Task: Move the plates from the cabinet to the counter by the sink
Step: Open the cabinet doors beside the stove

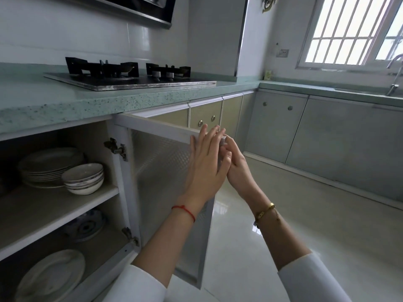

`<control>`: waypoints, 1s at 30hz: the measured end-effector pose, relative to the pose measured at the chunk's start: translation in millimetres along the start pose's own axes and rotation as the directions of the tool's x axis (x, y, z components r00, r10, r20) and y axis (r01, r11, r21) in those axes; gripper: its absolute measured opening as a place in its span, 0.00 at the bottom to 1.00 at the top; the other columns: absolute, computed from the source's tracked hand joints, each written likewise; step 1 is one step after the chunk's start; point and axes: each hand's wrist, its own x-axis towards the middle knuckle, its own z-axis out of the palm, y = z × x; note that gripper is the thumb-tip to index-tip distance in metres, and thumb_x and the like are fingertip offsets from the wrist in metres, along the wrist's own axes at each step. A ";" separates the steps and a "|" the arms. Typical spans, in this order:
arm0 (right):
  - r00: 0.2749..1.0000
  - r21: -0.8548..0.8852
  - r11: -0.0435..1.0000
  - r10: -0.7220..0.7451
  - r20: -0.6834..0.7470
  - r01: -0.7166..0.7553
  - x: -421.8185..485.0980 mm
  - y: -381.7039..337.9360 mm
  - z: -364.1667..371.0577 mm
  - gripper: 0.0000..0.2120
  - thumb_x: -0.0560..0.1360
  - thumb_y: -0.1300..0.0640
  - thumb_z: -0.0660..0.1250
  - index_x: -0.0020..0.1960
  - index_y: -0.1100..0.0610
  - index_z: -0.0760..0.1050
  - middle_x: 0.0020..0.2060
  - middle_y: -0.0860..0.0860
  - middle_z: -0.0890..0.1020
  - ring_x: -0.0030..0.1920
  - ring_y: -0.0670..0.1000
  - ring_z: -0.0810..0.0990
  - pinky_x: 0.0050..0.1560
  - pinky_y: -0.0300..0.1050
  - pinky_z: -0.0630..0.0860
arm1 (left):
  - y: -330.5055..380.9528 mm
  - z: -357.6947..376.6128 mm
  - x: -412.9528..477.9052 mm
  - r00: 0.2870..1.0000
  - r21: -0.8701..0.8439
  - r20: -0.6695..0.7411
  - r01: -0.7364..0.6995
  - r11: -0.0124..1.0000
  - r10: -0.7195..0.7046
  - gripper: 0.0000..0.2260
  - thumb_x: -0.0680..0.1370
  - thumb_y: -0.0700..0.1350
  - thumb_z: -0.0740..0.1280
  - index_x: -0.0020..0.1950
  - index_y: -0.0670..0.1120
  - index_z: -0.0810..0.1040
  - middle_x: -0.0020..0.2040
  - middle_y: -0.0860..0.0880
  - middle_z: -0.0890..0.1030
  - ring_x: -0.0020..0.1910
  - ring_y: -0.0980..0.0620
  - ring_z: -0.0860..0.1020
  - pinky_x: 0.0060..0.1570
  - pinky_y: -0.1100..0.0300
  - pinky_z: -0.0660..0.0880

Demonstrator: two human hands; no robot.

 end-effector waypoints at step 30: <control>0.967 0.000 0.992 -0.126 -0.223 0.129 -2.5 4.4 -1.7 0.13 0.81 0.59 0.62 0.64 0.56 0.73 0.52 0.54 0.78 0.51 0.52 0.79 0.51 0.46 0.77 | -3.6 -16.4 -3.9 0.996 -0.121 -0.083 0.009 0.993 -0.019 0.22 0.82 0.44 0.60 0.77 0.45 0.64 0.79 0.48 0.62 0.81 0.50 0.54 0.77 0.44 0.56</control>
